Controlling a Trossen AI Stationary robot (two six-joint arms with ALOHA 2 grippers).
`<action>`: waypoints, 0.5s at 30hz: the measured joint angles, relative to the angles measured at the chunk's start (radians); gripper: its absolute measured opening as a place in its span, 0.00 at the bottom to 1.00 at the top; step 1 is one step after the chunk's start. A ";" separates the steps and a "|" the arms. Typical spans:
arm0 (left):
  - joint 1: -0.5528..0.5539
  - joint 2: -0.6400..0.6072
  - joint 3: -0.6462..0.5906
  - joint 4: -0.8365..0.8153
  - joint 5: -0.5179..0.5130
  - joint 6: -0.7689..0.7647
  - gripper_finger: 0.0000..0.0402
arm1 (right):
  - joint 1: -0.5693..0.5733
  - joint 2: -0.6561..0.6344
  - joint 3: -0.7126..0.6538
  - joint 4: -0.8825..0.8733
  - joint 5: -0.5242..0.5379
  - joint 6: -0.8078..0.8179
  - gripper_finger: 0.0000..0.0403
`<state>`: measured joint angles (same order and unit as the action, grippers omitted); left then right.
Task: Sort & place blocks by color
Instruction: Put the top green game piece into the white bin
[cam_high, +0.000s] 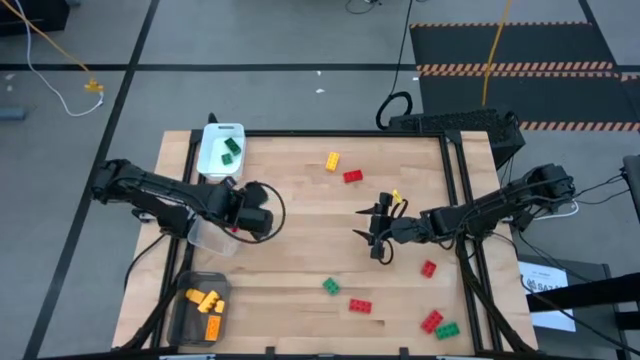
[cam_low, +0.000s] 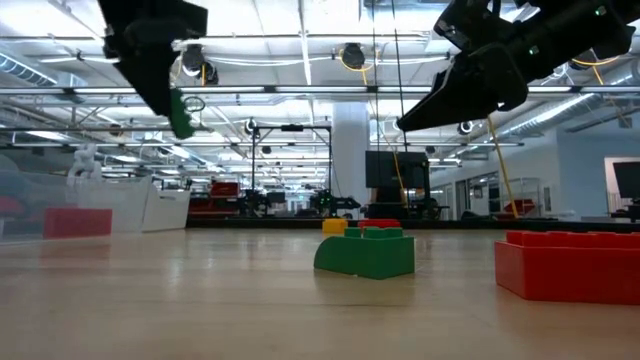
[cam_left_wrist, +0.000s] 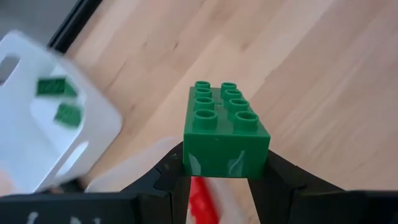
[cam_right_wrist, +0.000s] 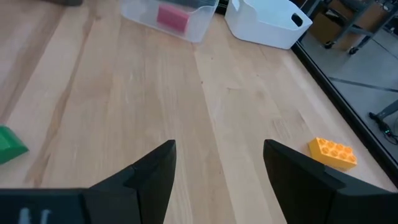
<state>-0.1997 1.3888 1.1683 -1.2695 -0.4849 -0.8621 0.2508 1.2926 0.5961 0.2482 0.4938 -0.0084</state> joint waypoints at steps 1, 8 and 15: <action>0.000 0.000 0.000 -0.021 0.009 -0.013 0.32 | 0.000 0.000 0.000 0.001 0.000 -0.001 0.58; 0.000 0.000 0.000 -0.179 0.051 -0.127 0.32 | 0.000 0.000 0.000 0.001 0.000 -0.006 0.58; -0.008 0.000 0.000 -0.303 0.076 -0.256 0.32 | 0.000 0.000 0.000 0.002 0.000 -0.004 0.58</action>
<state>-0.2073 1.3884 1.1683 -1.5726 -0.4093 -1.1182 0.2504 1.2926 0.5961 0.2501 0.4934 -0.0124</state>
